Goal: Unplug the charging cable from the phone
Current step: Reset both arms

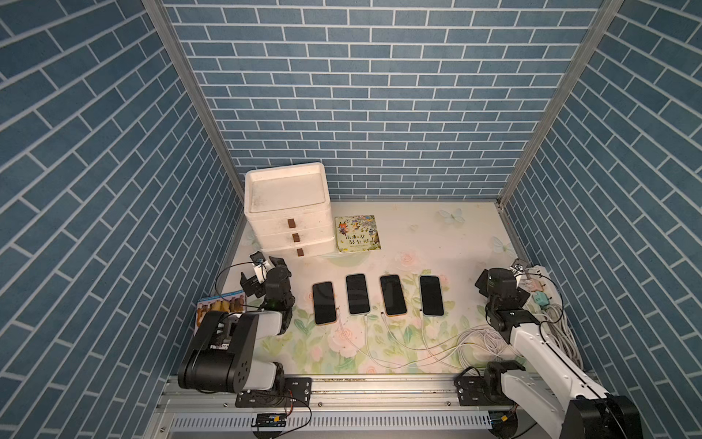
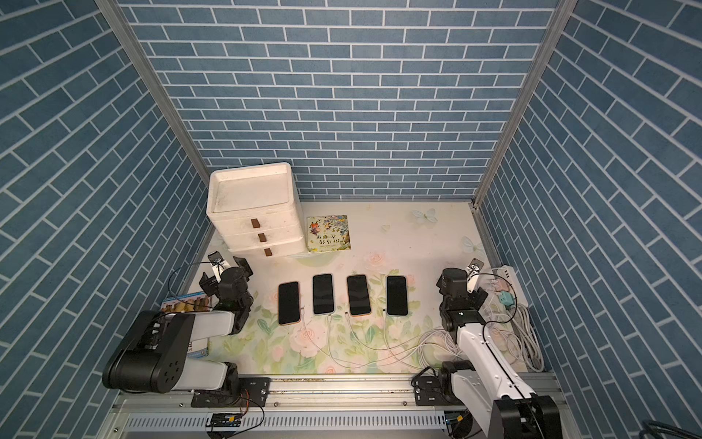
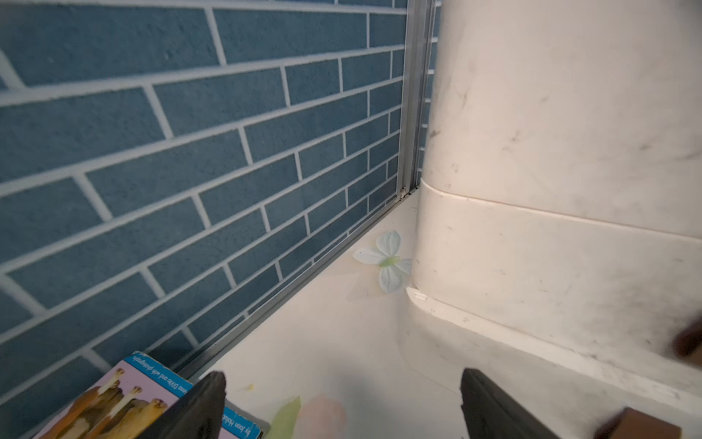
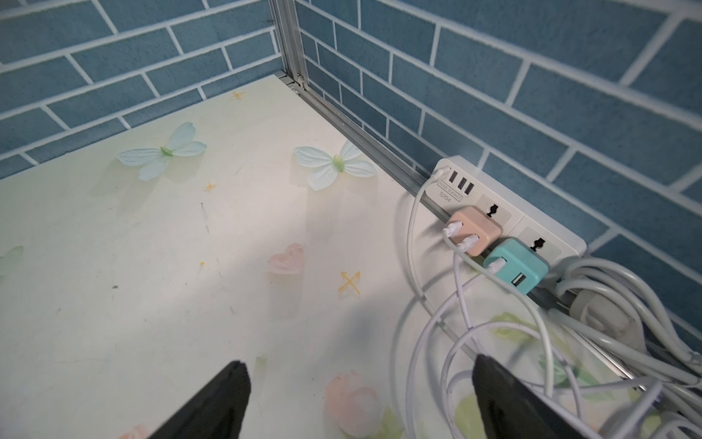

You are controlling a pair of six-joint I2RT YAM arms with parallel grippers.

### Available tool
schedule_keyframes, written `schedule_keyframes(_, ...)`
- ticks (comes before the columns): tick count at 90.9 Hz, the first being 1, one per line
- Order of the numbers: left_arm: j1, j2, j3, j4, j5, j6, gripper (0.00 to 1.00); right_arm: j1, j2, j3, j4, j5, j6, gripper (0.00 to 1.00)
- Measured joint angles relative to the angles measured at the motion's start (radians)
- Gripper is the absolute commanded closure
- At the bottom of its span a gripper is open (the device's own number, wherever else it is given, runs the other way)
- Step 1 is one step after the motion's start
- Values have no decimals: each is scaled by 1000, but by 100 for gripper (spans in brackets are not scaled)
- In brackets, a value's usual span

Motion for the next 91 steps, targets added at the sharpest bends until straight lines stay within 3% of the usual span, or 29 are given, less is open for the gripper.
schedule_keyframes(23,11,32,8,96,197,34,0,-23,26,-20,93,21,-13,5)
schedule_keyframes(53,17,73,-116,309,314,69,0,-111,152,-60,373,32,-122,4)
schedule_keyframes(73,16,79,-83,321,314,75,0,-114,425,-87,721,-56,-216,1)
schedule_keyframes(91,16,80,-82,325,314,77,0,-99,591,-31,877,-272,-346,0)
